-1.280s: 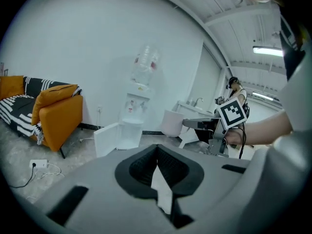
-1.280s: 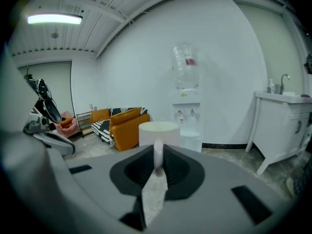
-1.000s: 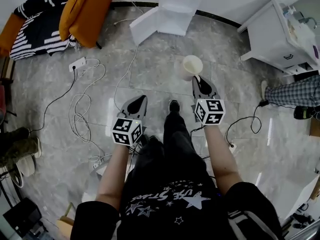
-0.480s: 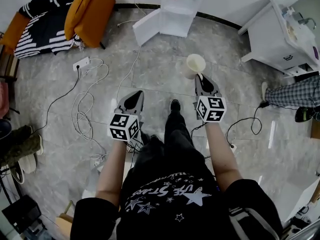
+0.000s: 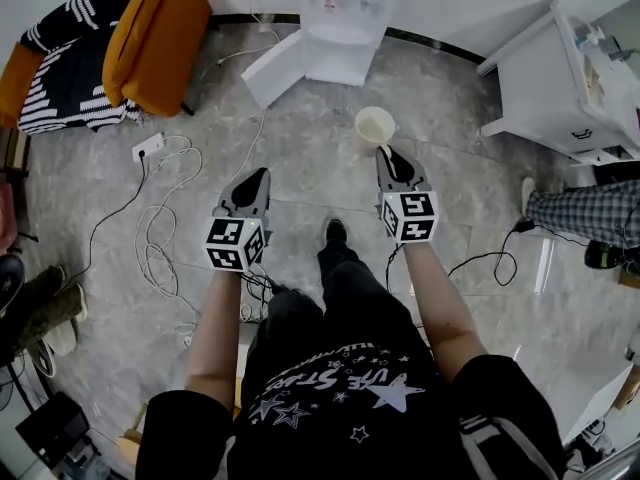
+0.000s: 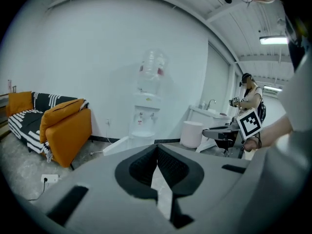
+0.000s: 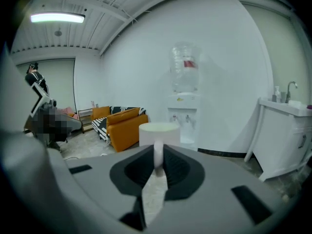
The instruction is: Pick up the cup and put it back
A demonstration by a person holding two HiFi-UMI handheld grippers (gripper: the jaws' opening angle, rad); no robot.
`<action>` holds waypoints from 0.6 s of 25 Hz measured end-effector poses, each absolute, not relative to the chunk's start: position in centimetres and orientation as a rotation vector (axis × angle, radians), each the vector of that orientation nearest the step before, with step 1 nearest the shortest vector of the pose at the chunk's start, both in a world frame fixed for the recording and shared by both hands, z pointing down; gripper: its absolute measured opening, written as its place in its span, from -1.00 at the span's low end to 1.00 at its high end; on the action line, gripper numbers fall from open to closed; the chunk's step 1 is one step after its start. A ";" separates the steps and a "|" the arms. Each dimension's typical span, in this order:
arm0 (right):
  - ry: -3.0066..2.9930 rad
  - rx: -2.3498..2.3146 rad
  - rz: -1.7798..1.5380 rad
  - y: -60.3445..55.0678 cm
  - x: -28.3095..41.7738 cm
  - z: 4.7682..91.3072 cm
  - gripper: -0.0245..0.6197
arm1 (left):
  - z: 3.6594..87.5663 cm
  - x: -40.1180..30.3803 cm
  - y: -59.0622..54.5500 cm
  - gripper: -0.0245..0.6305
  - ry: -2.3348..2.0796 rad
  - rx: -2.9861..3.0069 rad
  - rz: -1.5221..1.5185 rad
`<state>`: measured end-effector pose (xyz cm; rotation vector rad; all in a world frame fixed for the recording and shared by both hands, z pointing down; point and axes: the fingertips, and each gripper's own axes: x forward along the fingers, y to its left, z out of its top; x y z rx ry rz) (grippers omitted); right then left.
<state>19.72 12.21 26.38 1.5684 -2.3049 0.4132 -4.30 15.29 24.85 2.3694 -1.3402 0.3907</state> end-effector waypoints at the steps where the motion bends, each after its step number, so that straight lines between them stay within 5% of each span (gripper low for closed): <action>1: -2.310 1.544 0.414 11.1 20.0 26.8 -0.79 | 24.8 -3.6 13.8 -0.90 -1.349 2.371 0.388; 15: -2.216 1.432 0.560 -3.8 20.4 40.8 -0.79 | 35.7 -1.4 -2.9 -0.90 -1.315 2.323 0.391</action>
